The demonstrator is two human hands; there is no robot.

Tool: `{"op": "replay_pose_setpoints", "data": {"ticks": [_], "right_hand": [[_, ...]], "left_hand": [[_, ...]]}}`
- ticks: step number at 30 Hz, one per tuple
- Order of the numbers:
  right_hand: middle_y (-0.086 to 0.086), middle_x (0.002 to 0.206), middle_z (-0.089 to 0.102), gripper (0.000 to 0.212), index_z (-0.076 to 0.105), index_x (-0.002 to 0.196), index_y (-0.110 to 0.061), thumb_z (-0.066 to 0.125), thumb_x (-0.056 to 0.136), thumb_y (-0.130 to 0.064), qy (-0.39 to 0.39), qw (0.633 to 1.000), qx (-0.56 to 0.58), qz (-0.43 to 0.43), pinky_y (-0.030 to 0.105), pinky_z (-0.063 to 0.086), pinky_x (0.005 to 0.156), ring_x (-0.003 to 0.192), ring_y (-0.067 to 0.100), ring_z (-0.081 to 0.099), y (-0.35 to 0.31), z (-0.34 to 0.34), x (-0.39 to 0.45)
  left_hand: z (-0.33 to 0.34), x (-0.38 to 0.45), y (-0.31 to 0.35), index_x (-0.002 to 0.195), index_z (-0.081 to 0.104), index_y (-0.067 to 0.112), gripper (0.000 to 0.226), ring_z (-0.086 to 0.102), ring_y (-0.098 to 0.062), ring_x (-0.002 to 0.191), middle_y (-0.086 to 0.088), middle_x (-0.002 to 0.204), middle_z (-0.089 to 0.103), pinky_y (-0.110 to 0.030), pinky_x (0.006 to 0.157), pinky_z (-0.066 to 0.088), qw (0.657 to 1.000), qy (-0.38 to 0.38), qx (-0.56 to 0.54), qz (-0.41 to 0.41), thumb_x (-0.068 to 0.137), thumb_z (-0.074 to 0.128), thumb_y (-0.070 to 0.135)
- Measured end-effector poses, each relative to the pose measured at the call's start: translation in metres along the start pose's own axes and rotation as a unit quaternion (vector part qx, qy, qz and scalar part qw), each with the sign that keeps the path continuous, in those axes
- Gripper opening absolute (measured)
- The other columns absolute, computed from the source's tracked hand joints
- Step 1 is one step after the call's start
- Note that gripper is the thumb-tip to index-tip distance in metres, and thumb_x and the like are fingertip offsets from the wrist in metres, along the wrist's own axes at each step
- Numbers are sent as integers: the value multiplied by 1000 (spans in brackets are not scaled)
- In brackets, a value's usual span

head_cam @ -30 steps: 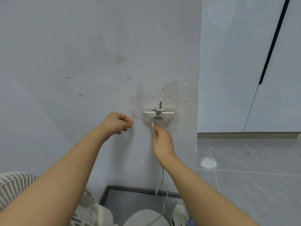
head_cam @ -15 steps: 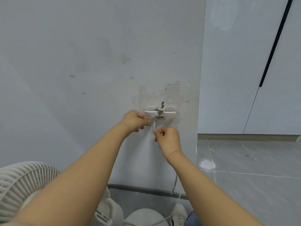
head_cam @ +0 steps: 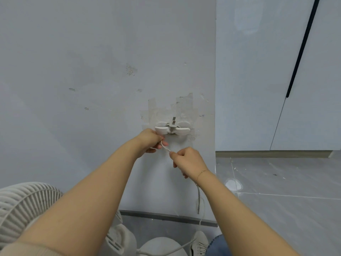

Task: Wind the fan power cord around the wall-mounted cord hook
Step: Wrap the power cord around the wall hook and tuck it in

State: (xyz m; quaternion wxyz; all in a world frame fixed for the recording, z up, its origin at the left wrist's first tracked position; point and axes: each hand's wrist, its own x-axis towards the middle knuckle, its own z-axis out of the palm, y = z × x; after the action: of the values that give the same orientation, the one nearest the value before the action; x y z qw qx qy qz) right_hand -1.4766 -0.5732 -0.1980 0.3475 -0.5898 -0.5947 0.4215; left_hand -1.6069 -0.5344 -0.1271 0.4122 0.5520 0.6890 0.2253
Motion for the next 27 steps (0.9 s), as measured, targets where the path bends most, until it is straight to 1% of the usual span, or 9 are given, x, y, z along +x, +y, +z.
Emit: {"op": "replay_pose_setpoints", "data": {"ticks": [2, 6, 9, 11, 13, 15, 19, 23, 27], "right_hand": [[-1, 48, 47, 36, 58, 51, -15, 53, 84, -29, -8, 1000, -4, -3, 28, 42, 54, 49, 20, 47, -1, -13, -2], [-1, 53, 42, 27, 64, 61, -13, 53, 85, -20, -8, 999, 26, -47, 25, 34, 55, 50, 14, 37, -9, -29, -5], [3, 56, 41, 27, 63, 69, 1, 52, 85, -18, 25, 995, 11, -91, 26, 33, 56, 53, 16, 35, -16, -29, -7], [2, 54, 42, 27, 60, 63, -3, 52, 84, -19, 55, 990, -23, -129, 27, 34, 57, 54, 18, 37, -20, -28, -8], [-3, 48, 37, 33, 47, 50, -17, 53, 83, -20, 77, 983, -59, -156, 26, 31, 52, 50, 14, 35, -26, -27, -10], [-3, 45, 33, 38, 37, 47, -22, 54, 81, -19, 91, 979, -74, -165, 26, 29, 51, 48, 11, 33, -31, -29, -12], [-3, 47, 36, 35, 40, 48, -18, 56, 79, -22, 102, 984, -54, -134, 26, 32, 53, 50, 15, 36, -42, -35, -11], [3, 57, 45, 25, 48, 56, -15, 56, 77, -26, 62, 992, -64, -91, 27, 35, 58, 57, 19, 39, -53, -49, -12], [9, 63, 42, 15, 53, 62, -13, 53, 76, -18, 40, 989, -88, -108, 29, 32, 58, 60, 20, 34, -65, -59, -16]], "left_hand": [[-3, 5, 0, 81, 58, 15, 18, 40, -8, 54, 3, 70, 60, -17, 52, 40, 999, 10, -37, -17, 92, 47, 5], [-10, 12, -3, 92, 56, 11, 21, 38, -3, 38, 2, 50, 63, -13, 38, 38, 977, 16, -187, -97, 94, 38, 0], [-13, 9, 0, 84, 53, 12, 21, 40, -5, 52, 1, 51, 62, -17, 50, 38, 948, -9, -291, -129, 98, 37, 13], [-14, 5, 3, 88, 56, 12, 19, 47, -5, 59, 1, 65, 59, -19, 55, 37, 935, -27, -330, -130, 97, 42, 22], [-14, 4, 3, 97, 58, 14, 17, 50, -6, 59, 1, 74, 55, -20, 56, 38, 934, -31, -332, -128, 96, 44, 23], [-14, 5, 3, 93, 58, 12, 16, 43, -7, 56, 0, 70, 53, -19, 55, 36, 932, -30, -336, -131, 94, 45, 21], [-16, 6, 3, 82, 60, 10, 19, 22, -7, 50, -2, 57, 49, -13, 45, 28, 931, -38, -341, -127, 92, 44, 15], [-18, 11, 2, 92, 57, 8, 13, 22, -6, 49, -4, 61, 50, -11, 35, 27, 931, -28, -344, -121, 91, 44, 8], [-18, 13, 4, 102, 59, 9, 20, 23, -4, 29, -2, 69, 47, -10, 32, 26, 943, -1, -320, -95, 90, 43, 3]]}}
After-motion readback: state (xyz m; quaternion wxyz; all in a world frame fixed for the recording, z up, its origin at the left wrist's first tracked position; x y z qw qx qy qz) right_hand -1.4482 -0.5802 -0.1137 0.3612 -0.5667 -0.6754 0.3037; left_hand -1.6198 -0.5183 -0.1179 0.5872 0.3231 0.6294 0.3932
